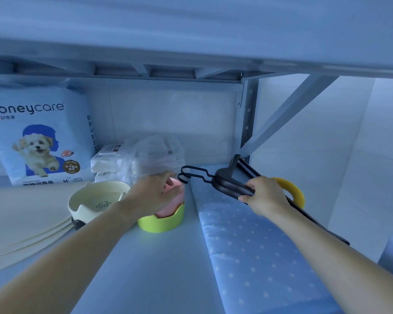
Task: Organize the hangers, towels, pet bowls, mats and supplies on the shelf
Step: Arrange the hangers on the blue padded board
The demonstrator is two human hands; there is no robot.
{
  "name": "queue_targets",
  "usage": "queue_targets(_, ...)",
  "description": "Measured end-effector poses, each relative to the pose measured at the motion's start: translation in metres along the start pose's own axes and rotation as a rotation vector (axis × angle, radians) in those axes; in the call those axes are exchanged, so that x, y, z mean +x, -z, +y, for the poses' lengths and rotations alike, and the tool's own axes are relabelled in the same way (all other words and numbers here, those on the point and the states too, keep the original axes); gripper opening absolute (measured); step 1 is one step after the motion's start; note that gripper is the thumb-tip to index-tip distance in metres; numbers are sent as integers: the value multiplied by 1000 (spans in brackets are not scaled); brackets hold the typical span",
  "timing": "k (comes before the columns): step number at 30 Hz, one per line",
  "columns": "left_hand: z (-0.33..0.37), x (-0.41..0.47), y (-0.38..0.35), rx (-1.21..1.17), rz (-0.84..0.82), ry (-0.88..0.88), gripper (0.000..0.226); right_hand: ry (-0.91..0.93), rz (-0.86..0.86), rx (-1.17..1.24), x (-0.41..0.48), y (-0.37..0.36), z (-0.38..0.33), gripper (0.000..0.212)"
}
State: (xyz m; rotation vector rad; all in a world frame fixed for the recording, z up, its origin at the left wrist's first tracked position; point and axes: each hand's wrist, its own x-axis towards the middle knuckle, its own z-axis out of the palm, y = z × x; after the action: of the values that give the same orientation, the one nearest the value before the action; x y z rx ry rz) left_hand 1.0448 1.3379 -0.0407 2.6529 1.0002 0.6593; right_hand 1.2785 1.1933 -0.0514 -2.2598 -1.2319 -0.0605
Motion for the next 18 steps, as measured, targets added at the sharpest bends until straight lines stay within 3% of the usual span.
queue_targets(3, -2, -4, -2, 8, -16, 10, 50, 3, 2, -19, 7, -2, -3, 26)
queue_targets(10, 6, -10, 0, 29, 26, -100, 8, -4, -3, -94, 19, -13, -9, 31)
queue_targets(18, 4, -9, -1, 49, 29, -57, 14, -18, -11, -131, 28, -21, -12, 24)
